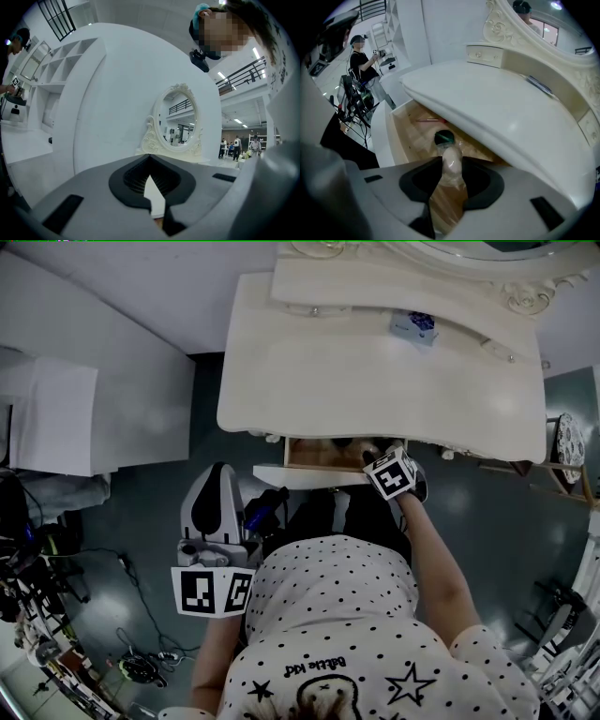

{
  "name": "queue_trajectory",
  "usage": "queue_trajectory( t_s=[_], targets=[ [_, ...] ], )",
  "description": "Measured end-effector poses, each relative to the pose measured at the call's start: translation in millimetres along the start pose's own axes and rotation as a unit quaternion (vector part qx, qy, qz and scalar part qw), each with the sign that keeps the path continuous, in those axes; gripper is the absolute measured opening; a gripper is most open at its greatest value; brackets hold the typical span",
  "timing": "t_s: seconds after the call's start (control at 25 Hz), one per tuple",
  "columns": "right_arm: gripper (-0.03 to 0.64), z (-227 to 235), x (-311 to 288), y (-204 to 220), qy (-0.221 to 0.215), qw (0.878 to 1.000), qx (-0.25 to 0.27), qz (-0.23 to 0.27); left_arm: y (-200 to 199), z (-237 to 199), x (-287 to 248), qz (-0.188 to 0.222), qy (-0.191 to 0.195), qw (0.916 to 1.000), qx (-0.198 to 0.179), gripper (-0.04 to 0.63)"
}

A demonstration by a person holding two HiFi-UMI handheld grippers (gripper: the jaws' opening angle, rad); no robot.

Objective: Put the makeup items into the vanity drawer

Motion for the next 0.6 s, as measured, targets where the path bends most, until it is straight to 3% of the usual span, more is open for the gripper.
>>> queue_trajectory(
  t_s=[0.2,0.4,0.6],
  targets=[
    [0.133,-1.0,-5.9,-2.7,0.004,1.0,0.017,-0.014,-1.3,0.4,2.8,0.002,-0.001,1.0,-0.001,0.009],
    [0.185,-3.5,-3.2,-4.5,-0.001,1.0,0.008,0.004,-0.3,0.8,3.4,0.001,-0.002,1.0,0.0,0.009],
    [0.195,-2.2,0.6,-3.3,-0.006,1.0,0.005,0.012,0.9,2.7,2.5,0.0,0.002,1.0,0.0,0.009]
  ],
)
Point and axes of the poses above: the fingertips, and each gripper's own axes: x backward along the fingers, z to its right, y out of its underside, the point moved 4 cm from there along x, backward along the fingers, and after that the axes turned 14 degrees about -z, right-handed, at the moved point
